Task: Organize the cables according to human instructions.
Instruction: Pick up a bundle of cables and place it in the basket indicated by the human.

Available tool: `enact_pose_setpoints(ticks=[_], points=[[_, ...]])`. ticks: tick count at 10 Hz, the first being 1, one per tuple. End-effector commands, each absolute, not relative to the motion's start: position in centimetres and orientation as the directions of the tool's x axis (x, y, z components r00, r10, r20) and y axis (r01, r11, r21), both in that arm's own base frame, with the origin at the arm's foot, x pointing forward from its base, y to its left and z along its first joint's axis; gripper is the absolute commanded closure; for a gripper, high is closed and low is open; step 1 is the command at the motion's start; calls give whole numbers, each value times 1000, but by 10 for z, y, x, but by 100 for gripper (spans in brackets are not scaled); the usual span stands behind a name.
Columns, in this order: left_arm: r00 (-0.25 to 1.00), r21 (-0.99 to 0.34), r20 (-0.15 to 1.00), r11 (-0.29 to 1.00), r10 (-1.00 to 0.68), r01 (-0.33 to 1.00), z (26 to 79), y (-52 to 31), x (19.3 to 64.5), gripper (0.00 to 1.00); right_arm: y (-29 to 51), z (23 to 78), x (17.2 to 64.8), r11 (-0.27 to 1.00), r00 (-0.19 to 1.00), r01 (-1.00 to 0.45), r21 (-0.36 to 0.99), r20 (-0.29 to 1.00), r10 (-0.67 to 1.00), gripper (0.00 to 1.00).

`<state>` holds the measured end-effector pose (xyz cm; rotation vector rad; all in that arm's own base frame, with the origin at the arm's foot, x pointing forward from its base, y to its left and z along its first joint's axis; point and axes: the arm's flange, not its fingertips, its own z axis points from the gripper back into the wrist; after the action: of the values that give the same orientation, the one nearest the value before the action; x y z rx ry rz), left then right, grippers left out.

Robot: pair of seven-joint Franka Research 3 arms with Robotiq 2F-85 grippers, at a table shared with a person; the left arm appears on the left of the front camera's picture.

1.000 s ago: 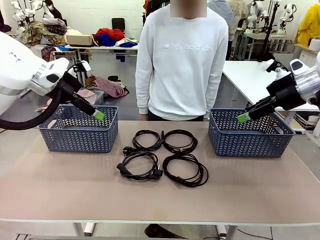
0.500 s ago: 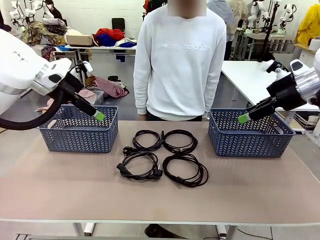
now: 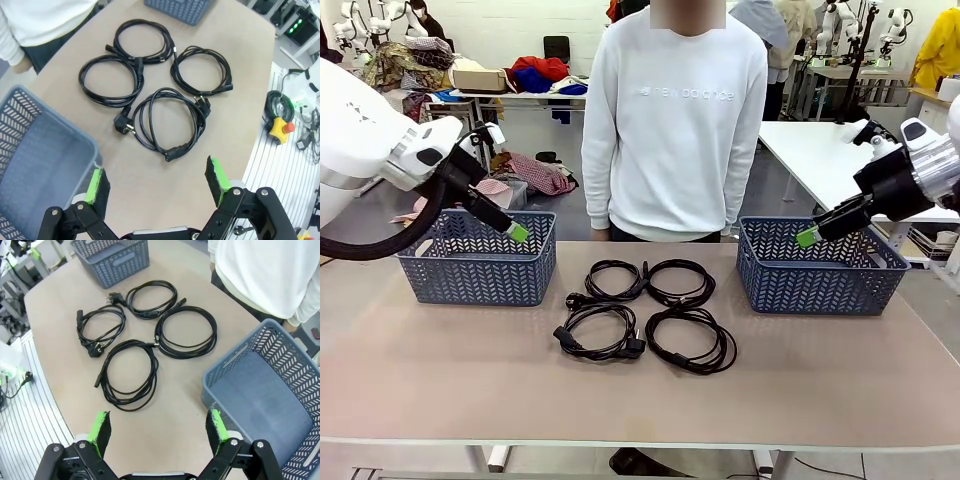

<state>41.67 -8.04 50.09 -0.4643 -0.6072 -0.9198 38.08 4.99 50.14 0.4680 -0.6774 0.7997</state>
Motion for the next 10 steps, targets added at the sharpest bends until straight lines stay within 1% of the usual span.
enact_pose_setpoints(ticks=[1,10], points=[[445,-120,684,512,-578,851,500,-79,416,0,49,500,385,595,486,-793,130,724,489,0],[445,-120,684,512,-578,851,500,-79,416,0,49,500,385,595,486,-793,130,724,489,0]])
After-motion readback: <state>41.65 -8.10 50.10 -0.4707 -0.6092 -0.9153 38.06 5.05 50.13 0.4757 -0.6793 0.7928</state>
